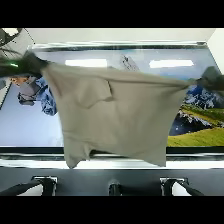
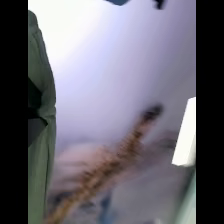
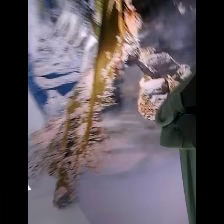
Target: Fold the shirts.
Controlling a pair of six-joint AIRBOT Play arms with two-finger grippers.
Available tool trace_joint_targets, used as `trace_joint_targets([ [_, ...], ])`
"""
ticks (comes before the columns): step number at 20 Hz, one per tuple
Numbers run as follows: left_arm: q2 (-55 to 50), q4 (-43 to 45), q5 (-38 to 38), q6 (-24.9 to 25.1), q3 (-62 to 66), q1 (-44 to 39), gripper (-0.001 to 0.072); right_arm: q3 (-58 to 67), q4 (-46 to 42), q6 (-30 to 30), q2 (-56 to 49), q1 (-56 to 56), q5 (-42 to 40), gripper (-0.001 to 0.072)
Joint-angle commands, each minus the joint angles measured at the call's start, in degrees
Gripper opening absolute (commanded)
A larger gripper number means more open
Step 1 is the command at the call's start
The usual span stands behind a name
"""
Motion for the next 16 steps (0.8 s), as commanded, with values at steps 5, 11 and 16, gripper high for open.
trace_joint_targets([
  [5,-20.6,-8.3,-7.5,2.7,-1.2,-4.7,0.0026,0.0,15.3,1.7,-21.3,2.9,-2.0,0.0045],
  [11,-18.9,-1.3,-28.2,2.7,4.8,2.7,0.0453,4.7,13.8,-5.2,-19.1,-1.0,6.7,0.0513],
  [16,-12.5,13.5,-32.4,2.4,-6.7,10.1,0.0384,2.6,-12.8,-4.0,-16.0,-7.3,26.1,0.05],
])
